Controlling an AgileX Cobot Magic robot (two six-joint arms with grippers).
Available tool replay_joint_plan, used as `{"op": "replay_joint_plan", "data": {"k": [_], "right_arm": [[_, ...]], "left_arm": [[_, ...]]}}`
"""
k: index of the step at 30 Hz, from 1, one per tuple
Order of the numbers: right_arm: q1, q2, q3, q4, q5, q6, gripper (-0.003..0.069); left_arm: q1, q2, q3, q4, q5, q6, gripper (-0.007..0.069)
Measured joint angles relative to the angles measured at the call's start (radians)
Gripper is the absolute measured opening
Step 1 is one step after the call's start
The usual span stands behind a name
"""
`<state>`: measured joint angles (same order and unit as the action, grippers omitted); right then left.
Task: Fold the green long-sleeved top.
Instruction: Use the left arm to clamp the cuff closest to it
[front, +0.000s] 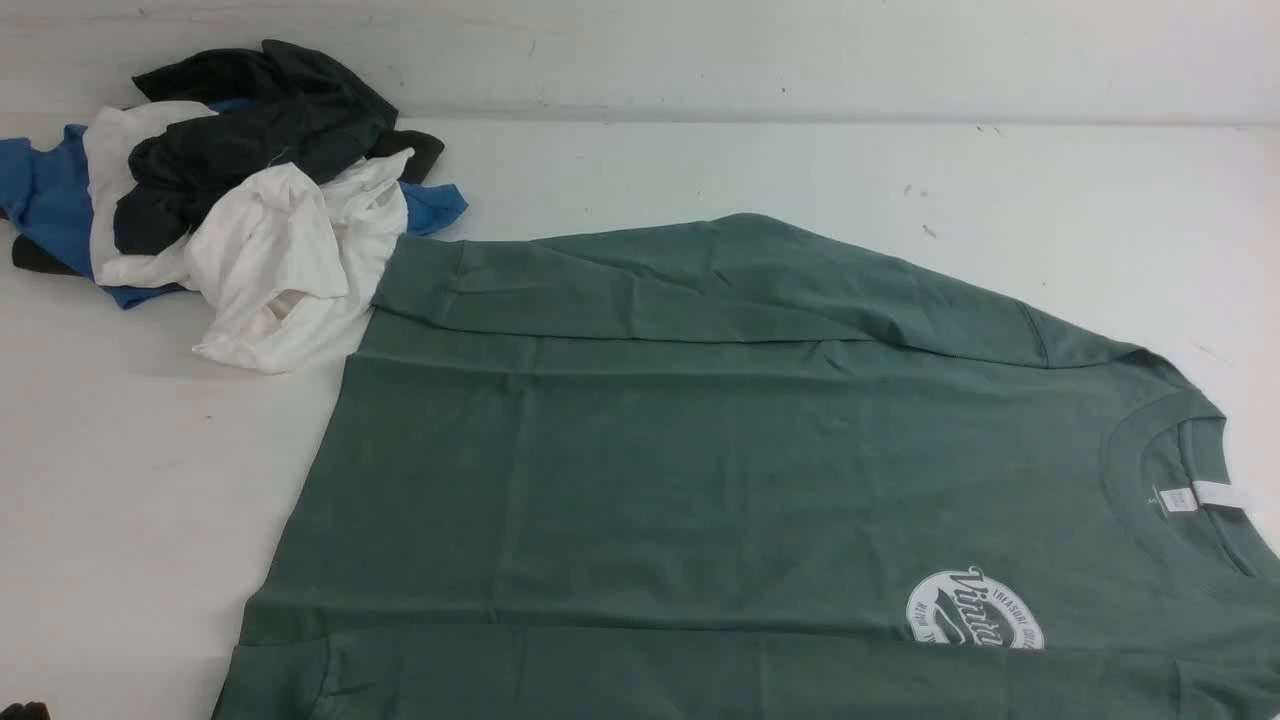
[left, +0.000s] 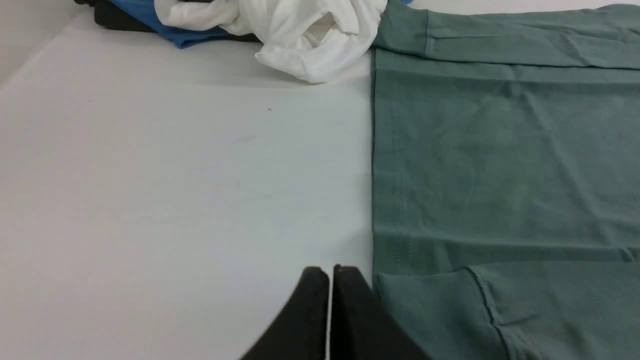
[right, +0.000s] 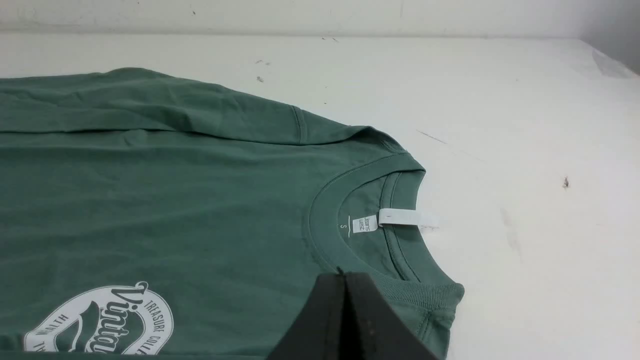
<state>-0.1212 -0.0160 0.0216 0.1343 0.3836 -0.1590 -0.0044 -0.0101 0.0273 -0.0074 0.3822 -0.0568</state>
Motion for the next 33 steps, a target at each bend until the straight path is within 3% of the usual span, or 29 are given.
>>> {"op": "replay_joint_plan", "data": {"k": [12,25,33], "right_arm": [[0.000,0.000,0.000,0.000,0.000,0.000,-0.0015],[0.000,0.000,0.000,0.000,0.000,0.000,-0.0015],[0.000,0.000,0.000,-0.002,0.000,0.000,-0.0015]], "left_arm": [[0.000,0.000,0.000,0.007,-0.005,-0.002,-0.0004],[0.000,0.000,0.000,-0.378,-0.218,-0.088,-0.0004],[0.000,0.000,0.000,-0.489,-0.409,-0.089,-0.0004]]}}
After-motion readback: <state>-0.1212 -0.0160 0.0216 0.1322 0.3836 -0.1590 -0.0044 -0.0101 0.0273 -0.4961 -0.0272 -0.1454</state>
